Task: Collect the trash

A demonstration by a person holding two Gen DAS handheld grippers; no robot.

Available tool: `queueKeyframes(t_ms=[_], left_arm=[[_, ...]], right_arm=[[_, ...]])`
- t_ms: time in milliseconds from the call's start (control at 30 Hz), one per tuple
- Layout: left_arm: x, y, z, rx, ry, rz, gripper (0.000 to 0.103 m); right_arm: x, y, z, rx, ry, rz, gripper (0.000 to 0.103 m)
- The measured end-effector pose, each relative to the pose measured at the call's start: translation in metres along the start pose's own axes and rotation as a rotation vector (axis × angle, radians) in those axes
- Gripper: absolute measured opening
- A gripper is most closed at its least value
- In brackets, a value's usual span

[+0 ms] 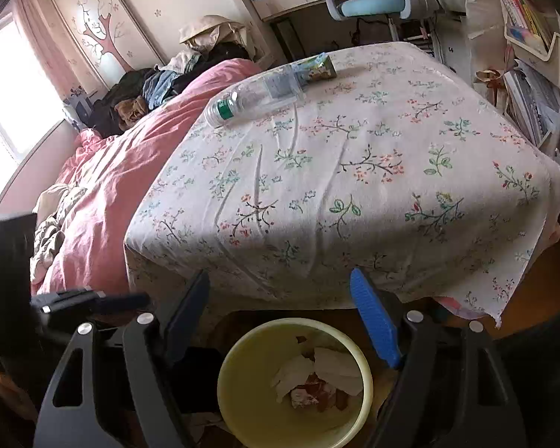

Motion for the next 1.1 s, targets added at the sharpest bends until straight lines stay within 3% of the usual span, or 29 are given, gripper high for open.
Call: queueKeyframes(t_ms=[200, 300, 1100], left_arm=[[-0.049, -0.012, 0.007, 0.070, -0.227, 0.016, 0.071], [-0.059, -0.016, 0.007, 0.090, -0.277, 0.013, 0.072], [-0.058, -0.014, 0.010, 0.093, -0.264, 0.038, 0.073]], right_arm=[[0.000, 0.005, -0.004, -0.010, -0.020, -0.015, 0.077], [0.000, 0.008, -0.007, -0.016, -0.032, -0.025, 0.078], [-0.009, 0.013, -0.016, -0.021, -0.097, -0.052, 0.079]])
Point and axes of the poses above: each gripper's, at about its wrist camera, not at the fingertips, and y roughly the way its jaws point, x to its right, z to its top, the point moved 8 cm from there along y, roughly the way its jaws point, and after that the axes turned 8 degrees about y, right-handed, at the moved point
